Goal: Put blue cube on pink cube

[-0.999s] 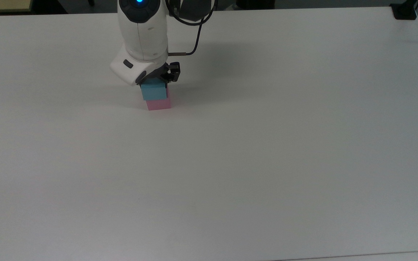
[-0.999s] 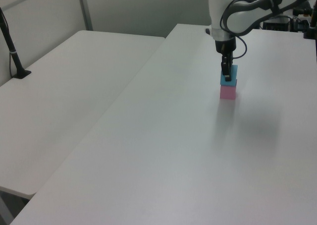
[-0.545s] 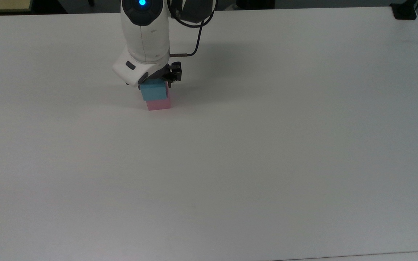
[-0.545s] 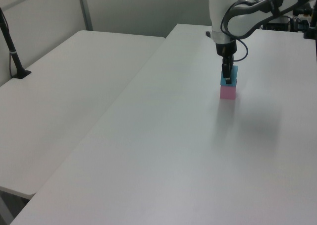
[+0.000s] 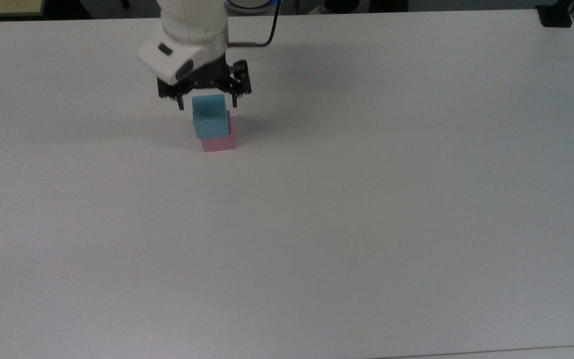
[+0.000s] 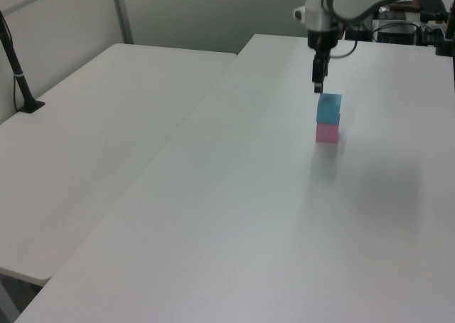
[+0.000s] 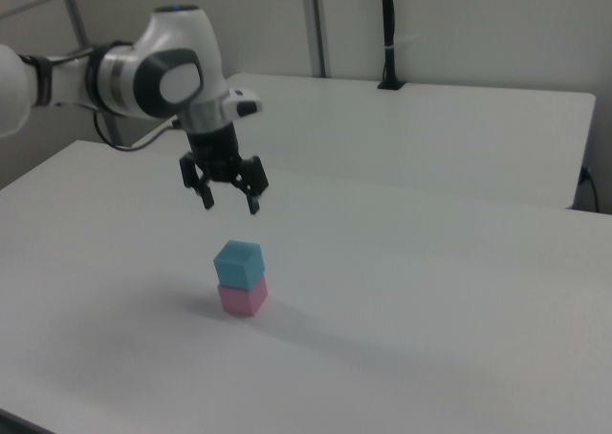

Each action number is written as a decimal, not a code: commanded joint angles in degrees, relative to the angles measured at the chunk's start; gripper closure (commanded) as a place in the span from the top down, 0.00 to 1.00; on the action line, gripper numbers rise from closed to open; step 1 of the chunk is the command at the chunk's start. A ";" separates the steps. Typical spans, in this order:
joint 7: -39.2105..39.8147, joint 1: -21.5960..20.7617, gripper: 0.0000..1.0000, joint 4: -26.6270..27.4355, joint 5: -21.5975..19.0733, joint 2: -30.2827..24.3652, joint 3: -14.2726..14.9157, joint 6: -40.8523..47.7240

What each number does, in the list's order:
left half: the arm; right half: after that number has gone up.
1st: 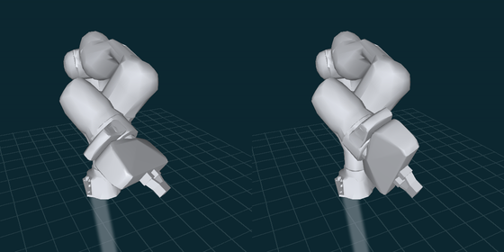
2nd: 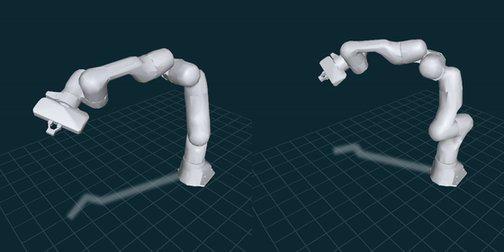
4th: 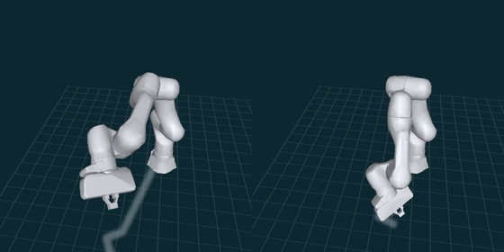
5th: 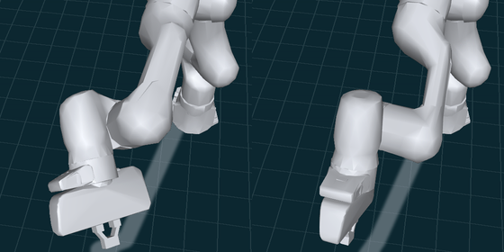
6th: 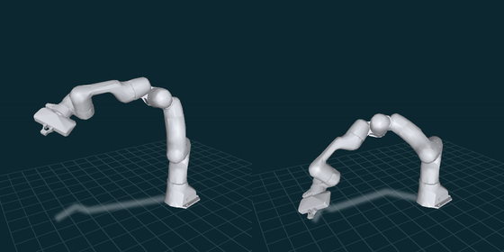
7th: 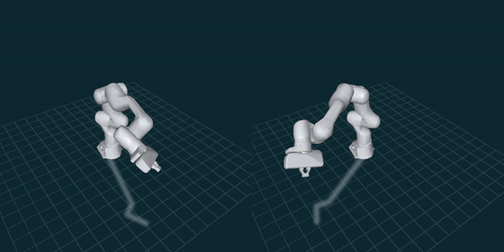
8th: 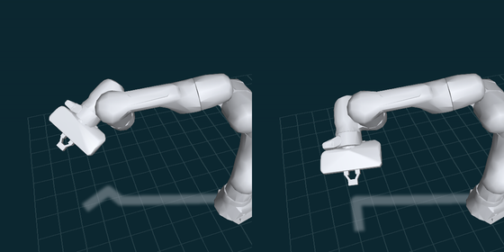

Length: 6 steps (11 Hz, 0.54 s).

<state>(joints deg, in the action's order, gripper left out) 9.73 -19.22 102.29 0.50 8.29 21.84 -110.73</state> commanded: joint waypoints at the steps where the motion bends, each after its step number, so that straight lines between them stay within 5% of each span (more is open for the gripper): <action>1: -7.06 6.08 1.00 -0.50 0.20 -7.57 -9.30 6.89; 2: -8.66 9.78 1.00 -0.68 0.64 -9.93 -14.41 11.28; 3: -8.85 11.30 1.00 -0.77 0.64 -11.87 -16.46 14.02; 6: -8.85 16.57 1.00 -1.91 -0.06 -12.77 -18.66 14.23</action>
<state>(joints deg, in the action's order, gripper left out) 1.57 -6.67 100.83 0.57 -3.81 5.68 -97.44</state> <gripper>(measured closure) 0.000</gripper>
